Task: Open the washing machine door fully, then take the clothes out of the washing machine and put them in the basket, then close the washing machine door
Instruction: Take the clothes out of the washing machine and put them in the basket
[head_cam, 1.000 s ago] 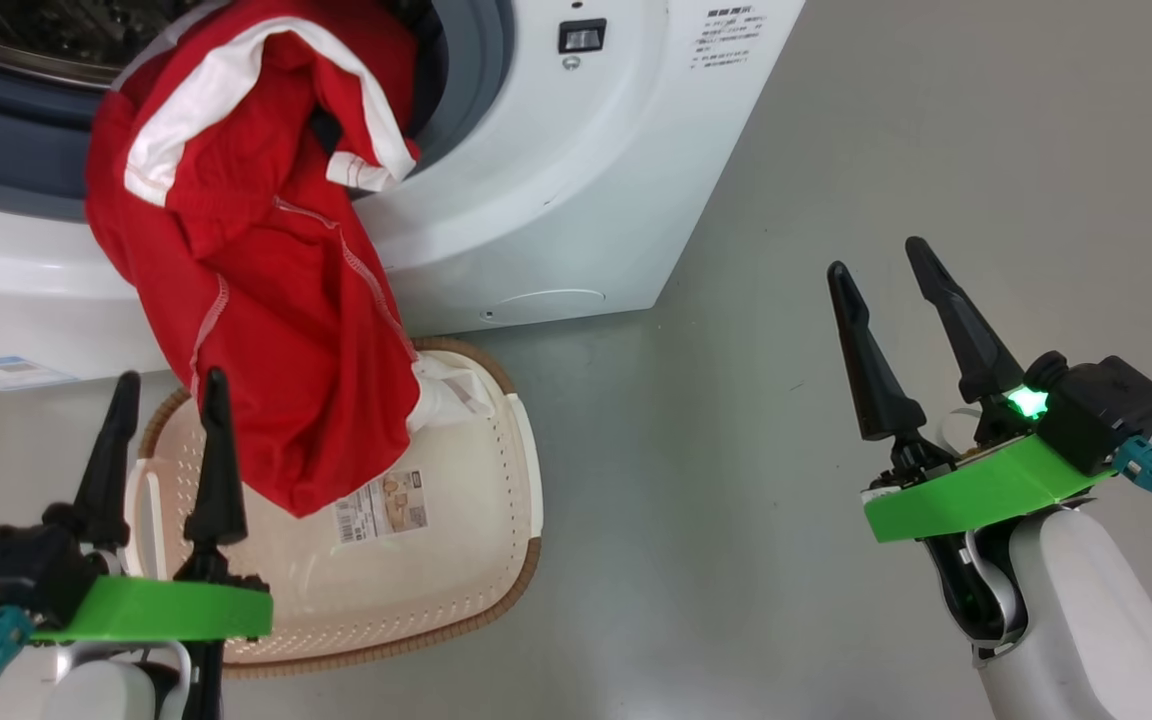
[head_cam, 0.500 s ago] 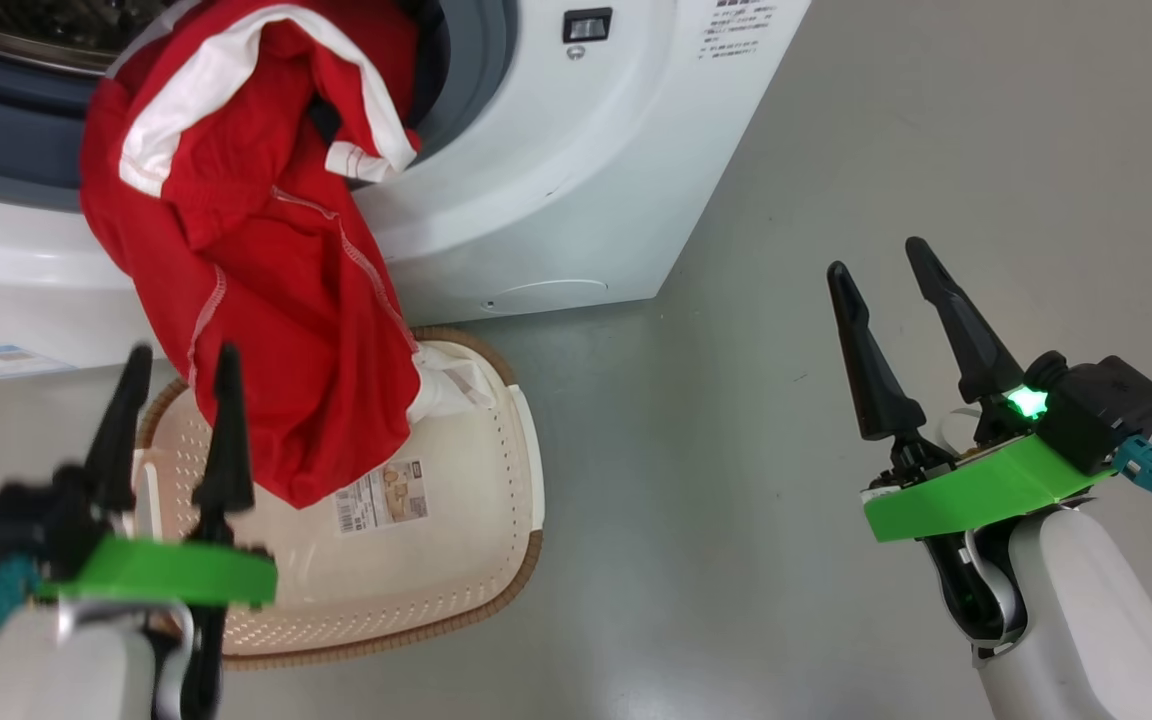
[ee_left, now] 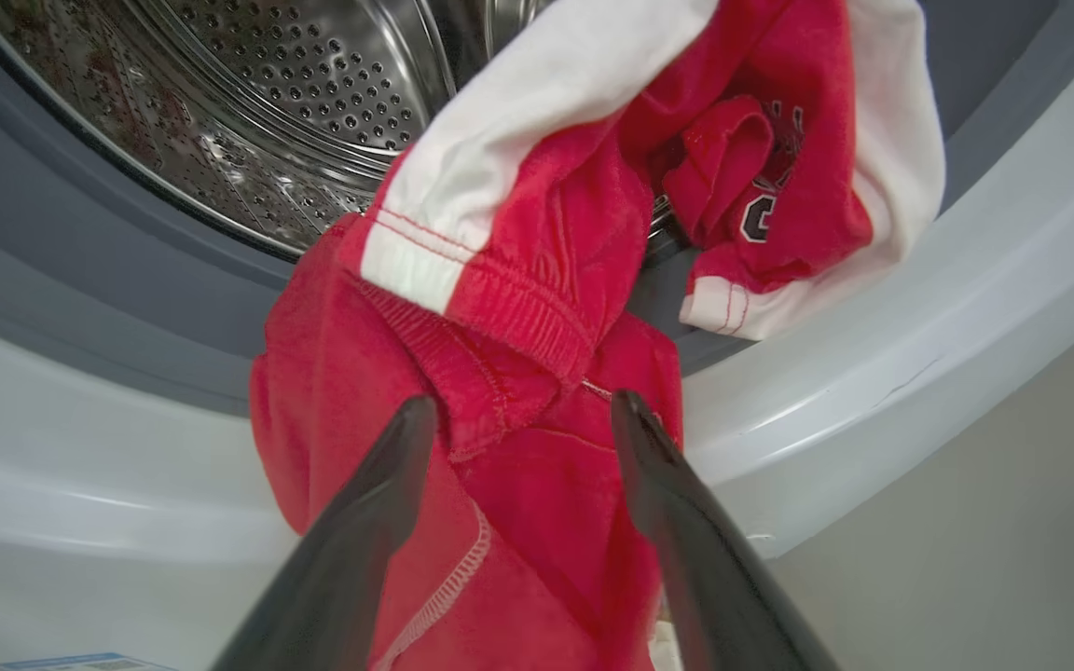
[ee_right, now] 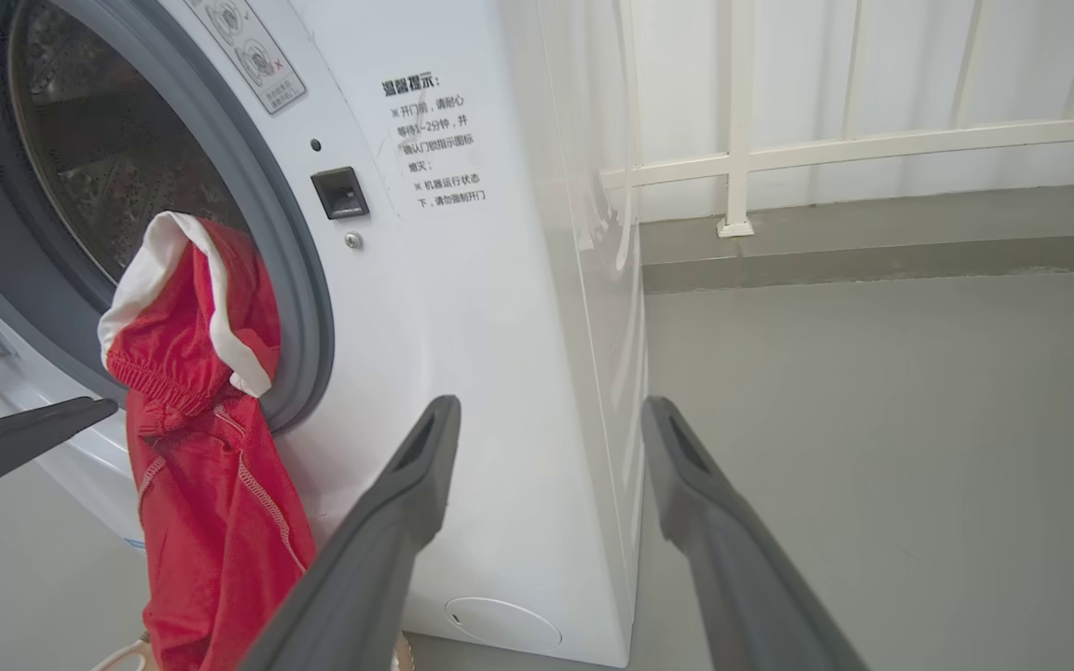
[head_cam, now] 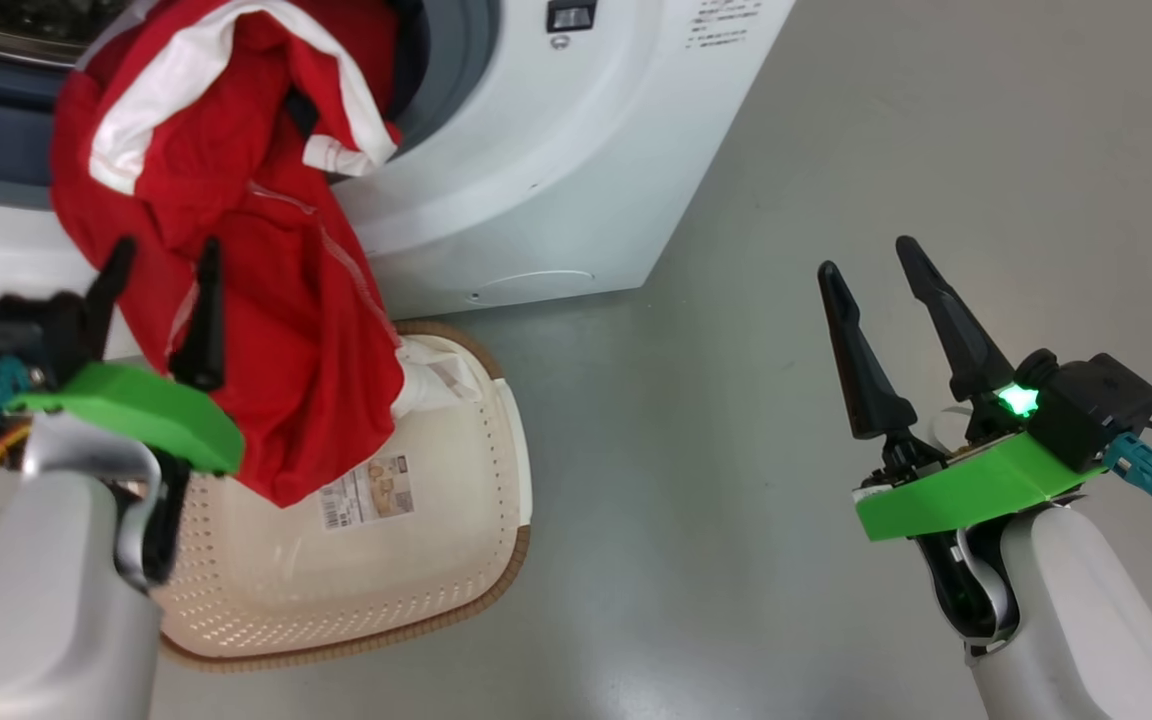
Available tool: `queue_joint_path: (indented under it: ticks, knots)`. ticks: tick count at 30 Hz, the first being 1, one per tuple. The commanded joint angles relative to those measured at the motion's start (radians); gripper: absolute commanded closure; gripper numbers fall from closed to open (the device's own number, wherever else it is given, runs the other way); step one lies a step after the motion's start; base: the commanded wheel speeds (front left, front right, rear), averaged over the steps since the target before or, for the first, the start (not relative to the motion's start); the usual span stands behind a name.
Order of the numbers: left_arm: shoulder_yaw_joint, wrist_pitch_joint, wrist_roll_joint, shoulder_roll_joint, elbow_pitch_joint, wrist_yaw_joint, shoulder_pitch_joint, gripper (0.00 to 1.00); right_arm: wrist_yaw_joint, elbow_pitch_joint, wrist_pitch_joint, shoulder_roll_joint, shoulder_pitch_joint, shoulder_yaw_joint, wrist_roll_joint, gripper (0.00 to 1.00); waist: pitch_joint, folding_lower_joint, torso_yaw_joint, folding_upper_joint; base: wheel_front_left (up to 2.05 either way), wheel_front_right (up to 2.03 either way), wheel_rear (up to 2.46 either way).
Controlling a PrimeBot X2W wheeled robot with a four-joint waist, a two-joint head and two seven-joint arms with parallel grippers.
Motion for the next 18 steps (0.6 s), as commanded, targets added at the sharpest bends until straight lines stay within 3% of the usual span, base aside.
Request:
queue_joint_path:
  ticks: [1,18]
  knots:
    - [0.024,-0.004,0.011,0.041,0.011,-0.007,-0.038,0.00,0.002,-0.021,-0.005,0.007,-0.011,0.026,-0.005,0.00,0.005,-0.0001,-0.009,0.0000,0.00,0.00,0.00]
    - [-0.087,-0.021,0.067,0.051,0.429,-0.027,-0.353,0.00,0.002,-0.028,-0.005,0.025,-0.024,0.024,-0.006,0.00,0.037,-0.0001,-0.042,0.0000,0.00,0.00,0.00]
